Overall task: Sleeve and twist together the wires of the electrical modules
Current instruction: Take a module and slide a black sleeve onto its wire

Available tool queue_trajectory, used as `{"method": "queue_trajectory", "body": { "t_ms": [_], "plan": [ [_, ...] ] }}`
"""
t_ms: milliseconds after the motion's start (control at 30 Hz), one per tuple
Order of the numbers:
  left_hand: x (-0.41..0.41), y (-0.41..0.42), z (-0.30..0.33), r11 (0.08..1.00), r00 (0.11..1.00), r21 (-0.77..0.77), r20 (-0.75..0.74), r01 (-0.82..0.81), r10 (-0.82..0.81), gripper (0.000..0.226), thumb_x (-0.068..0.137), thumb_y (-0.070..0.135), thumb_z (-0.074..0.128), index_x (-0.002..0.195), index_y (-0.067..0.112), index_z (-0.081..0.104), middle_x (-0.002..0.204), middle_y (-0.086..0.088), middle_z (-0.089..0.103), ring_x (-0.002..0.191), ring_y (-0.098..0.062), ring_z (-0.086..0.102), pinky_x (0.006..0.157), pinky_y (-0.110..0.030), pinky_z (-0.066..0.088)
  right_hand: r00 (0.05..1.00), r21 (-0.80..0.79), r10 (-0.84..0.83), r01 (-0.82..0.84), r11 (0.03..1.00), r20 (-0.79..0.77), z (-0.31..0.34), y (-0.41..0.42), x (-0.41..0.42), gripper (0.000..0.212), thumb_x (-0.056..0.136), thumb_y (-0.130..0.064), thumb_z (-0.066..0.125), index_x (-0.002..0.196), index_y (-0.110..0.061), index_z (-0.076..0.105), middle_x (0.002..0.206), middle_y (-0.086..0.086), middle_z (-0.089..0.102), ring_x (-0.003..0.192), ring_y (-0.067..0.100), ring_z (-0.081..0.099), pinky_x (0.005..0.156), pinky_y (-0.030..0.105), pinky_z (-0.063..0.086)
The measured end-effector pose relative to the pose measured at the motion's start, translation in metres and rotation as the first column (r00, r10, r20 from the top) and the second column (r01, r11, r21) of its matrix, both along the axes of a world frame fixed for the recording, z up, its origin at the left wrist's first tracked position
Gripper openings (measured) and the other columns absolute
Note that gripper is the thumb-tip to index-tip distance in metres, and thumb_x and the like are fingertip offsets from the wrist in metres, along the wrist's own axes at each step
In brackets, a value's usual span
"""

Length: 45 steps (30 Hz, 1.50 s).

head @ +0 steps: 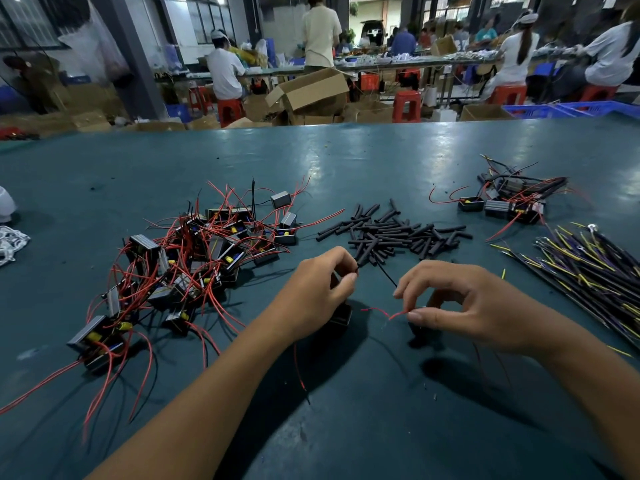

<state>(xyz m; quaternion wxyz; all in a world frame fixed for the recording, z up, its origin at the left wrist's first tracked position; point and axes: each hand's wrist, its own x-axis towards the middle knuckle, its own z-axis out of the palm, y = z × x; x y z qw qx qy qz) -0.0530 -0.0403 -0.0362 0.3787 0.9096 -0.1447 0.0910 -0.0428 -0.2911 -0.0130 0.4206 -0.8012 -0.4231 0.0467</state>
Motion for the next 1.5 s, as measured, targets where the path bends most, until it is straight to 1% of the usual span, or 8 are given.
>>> {"method": "queue_trajectory", "body": {
  "t_ms": [233,400,633,867,967,1133,1267,1500],
  "plan": [
    [-0.002,-0.010,-0.005,0.997,0.997,0.076,0.071,-0.014,0.008,0.020,0.098,0.012,0.059,0.094,0.031,0.055,0.086,0.015,0.060,0.072,-0.008,0.060,0.067,-0.031,0.054,0.978,-0.049,-0.205,0.207,0.977,0.031,0.000,-0.010,0.009,0.021,0.093,-0.016,0.066,0.105,-0.034,0.067,0.102,-0.017,0.069,0.101,0.006,0.066,0.083,0.027,0.054],
    [-0.003,-0.012,-0.006,0.990,0.995,0.138,0.095,0.022,-0.035,0.012,0.097,0.018,0.061,0.105,0.025,0.067,0.090,0.022,0.054,0.075,0.005,0.052,0.069,-0.022,0.043,0.920,-0.131,-0.365,0.383,0.914,0.142,-0.003,-0.012,0.013,0.027,0.094,0.002,0.057,0.097,-0.023,0.066,0.089,-0.014,0.068,0.087,-0.003,0.061,0.073,0.008,0.044],
    [-0.006,-0.010,-0.006,0.992,0.999,0.123,0.029,0.025,-0.029,0.029,0.092,0.036,0.067,0.119,0.027,0.061,0.103,0.018,0.056,0.071,0.005,0.050,0.070,-0.021,0.038,0.930,-0.266,-0.315,0.358,0.895,0.189,-0.001,-0.012,0.010,0.019,0.097,-0.010,0.057,0.097,-0.027,0.067,0.092,-0.020,0.067,0.085,-0.012,0.056,0.069,0.003,0.036],
    [-0.006,-0.012,-0.009,0.998,0.999,0.056,-0.015,0.039,-0.039,0.030,0.089,0.039,0.071,0.116,0.030,0.062,0.103,0.018,0.060,0.070,0.013,0.051,0.062,-0.011,0.034,0.855,-0.228,-0.499,0.518,0.824,0.142,-0.008,-0.010,0.027,0.017,0.095,-0.013,0.058,0.089,-0.027,0.065,0.084,-0.010,0.069,0.079,0.013,0.065,0.071,0.028,0.051],
    [-0.005,-0.013,-0.008,0.997,0.998,0.056,-0.011,0.055,-0.054,0.021,0.090,0.032,0.071,0.110,0.028,0.064,0.097,0.018,0.062,0.069,0.018,0.050,0.061,-0.006,0.036,0.795,-0.299,-0.553,0.606,0.737,0.249,-0.007,-0.005,0.054,0.011,0.095,-0.012,0.058,0.094,-0.021,0.065,0.090,-0.003,0.069,0.077,0.015,0.059,0.066,0.028,0.041],
    [-0.005,-0.012,-0.007,0.998,0.998,0.034,-0.011,0.060,-0.060,0.017,0.091,0.025,0.071,0.105,0.032,0.063,0.092,0.020,0.062,0.053,-0.002,0.047,0.052,-0.010,0.035,0.852,-0.343,-0.410,0.511,0.788,0.325,-0.003,0.029,0.088,0.018,0.097,-0.012,0.055,0.111,-0.019,0.065,0.105,0.002,0.066,0.100,0.020,0.061,0.082,0.027,0.044],
    [-0.006,-0.012,-0.005,0.999,0.998,0.002,0.018,0.052,-0.052,0.014,0.090,0.020,0.071,0.094,0.032,0.064,0.088,0.015,0.065,0.050,-0.014,0.048,0.050,-0.014,0.037,0.864,-0.516,-0.139,0.410,0.752,0.483,-0.007,0.060,0.108,0.043,0.098,-0.014,0.052,0.137,-0.030,0.051,0.139,-0.001,0.049,0.130,0.023,0.040,0.102,0.040,0.042],
    [-0.006,-0.010,-0.001,0.995,0.997,-0.098,0.076,-0.026,0.033,0.011,0.089,0.026,0.074,0.089,0.024,0.062,0.089,0.015,0.067,0.051,-0.005,0.051,0.053,-0.012,0.037,0.712,-0.478,-0.016,0.487,0.731,0.702,-0.016,0.061,0.115,0.026,0.100,-0.032,0.050,0.121,-0.023,0.062,0.125,-0.001,0.057,0.118,0.021,0.046,0.096,0.034,0.039]
  ]
}}
